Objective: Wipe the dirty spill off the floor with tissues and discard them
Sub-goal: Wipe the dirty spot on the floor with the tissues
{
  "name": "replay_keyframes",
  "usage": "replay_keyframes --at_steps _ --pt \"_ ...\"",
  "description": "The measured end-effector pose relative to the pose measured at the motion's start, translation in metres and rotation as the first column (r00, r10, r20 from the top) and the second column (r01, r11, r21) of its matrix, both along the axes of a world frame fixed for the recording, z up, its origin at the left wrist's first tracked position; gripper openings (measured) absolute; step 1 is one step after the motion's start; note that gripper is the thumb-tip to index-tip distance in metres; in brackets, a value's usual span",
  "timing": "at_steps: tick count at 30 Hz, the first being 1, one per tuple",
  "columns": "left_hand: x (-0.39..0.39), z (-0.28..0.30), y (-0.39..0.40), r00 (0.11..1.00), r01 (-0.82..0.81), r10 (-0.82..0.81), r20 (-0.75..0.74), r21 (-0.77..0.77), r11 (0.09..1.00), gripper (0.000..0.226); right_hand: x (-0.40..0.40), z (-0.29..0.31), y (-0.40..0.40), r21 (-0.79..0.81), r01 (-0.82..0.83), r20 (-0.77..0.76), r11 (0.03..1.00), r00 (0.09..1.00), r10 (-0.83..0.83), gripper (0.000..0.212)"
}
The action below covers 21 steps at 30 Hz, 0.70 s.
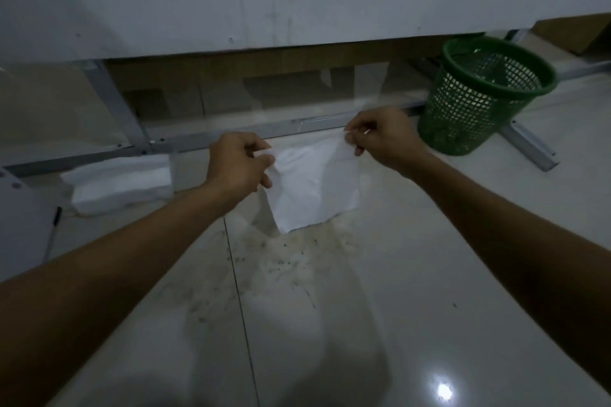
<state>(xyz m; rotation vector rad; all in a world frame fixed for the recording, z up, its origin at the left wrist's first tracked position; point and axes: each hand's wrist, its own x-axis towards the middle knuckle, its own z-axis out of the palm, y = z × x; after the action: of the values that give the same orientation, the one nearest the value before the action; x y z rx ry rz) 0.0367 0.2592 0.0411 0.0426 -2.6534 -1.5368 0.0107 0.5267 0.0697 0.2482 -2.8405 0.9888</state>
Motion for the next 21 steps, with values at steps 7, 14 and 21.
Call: replay_keyframes --at_steps 7,14,21 --pt "0.002 -0.009 0.004 0.969 -0.242 0.245 0.025 0.287 0.927 0.013 -0.003 -0.023 -0.015 -0.006 -0.008 -0.096 1.000 0.995 0.007 0.010" --pt "0.039 -0.007 0.013 0.938 -0.150 0.223 -0.266 0.267 0.952 0.013 0.022 -0.014 -0.002 -0.048 -0.029 -0.297 0.998 0.955 0.014 0.015" --pt "0.099 -0.064 0.033 0.941 -0.005 0.026 -0.338 0.063 0.998 0.019 0.076 -0.049 0.023 -0.084 -0.023 -0.270 0.996 0.963 -0.001 0.014"
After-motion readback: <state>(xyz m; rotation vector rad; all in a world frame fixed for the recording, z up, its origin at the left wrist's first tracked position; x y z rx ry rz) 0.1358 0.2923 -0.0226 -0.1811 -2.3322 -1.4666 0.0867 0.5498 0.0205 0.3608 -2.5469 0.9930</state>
